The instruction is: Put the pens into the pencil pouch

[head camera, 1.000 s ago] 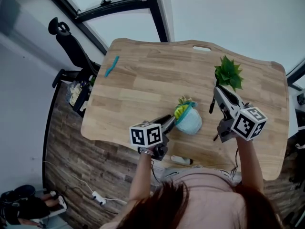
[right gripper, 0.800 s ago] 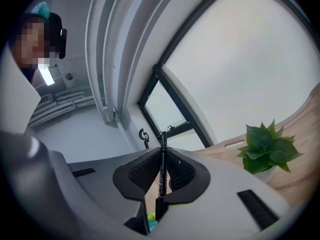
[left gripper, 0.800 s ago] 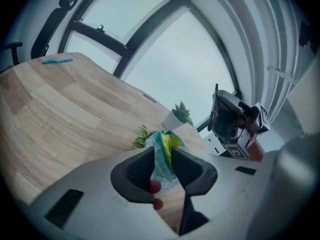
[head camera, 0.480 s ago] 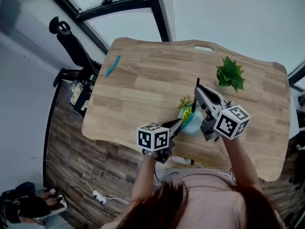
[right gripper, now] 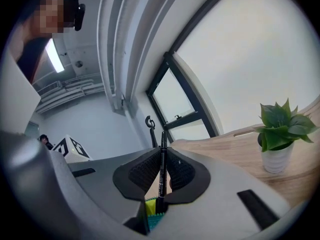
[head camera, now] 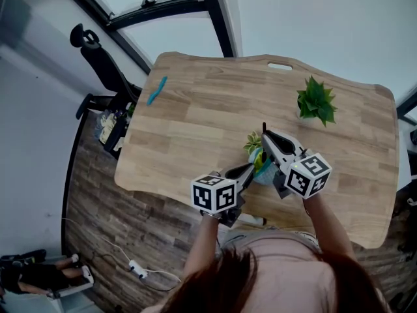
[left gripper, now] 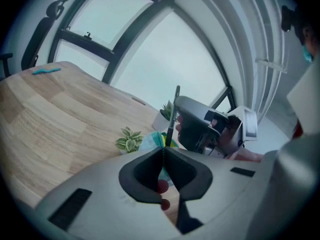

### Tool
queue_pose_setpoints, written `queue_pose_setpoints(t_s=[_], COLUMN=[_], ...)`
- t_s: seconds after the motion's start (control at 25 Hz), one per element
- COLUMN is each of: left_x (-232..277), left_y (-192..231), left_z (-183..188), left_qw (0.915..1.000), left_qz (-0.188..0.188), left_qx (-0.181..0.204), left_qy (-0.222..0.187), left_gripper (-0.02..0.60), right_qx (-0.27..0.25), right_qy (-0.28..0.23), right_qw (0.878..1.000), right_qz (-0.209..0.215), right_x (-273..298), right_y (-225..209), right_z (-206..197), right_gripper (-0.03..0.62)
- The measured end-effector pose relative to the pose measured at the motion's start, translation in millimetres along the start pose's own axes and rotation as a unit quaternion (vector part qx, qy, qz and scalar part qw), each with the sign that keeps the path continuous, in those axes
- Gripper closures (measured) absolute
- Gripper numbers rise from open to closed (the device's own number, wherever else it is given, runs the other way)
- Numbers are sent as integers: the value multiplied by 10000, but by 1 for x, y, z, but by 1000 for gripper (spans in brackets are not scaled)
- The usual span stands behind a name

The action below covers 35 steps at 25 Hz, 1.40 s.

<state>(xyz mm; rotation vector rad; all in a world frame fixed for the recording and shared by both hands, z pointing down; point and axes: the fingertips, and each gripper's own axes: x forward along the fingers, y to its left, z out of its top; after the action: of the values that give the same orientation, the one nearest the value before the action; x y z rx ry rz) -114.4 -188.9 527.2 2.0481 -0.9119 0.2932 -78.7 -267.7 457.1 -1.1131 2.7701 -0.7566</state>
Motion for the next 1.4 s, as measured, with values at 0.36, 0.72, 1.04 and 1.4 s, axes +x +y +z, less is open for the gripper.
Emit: queue_pose_setpoints(t_s=[0.36,0.72,1.04,1.4], left_x=[-1,-4,-2,-1], left_y=[-9,-14,-20,-27], left_z=[2,3,1,-6], left_qw=[9994,9977,9965,9964], left_qz=[161,316,425,490], left_qx=[-9,-165,-175,-64], left_qy=[-294,-583,-694,-683], left_gripper=[569,571,571,571], right_qx=[-637,-1108,-1161,-833], right_qy=[512,1228,1669,1589], right_qw=[9966,9860,9788,9836], right_qz=[-130,-219,-238,-174], right_x=[-16,-28,-38,-48], right_y=[2,2,-2,-1], right_z=[-31,-56,-68,-59], right_gripper=[562,562,560,546])
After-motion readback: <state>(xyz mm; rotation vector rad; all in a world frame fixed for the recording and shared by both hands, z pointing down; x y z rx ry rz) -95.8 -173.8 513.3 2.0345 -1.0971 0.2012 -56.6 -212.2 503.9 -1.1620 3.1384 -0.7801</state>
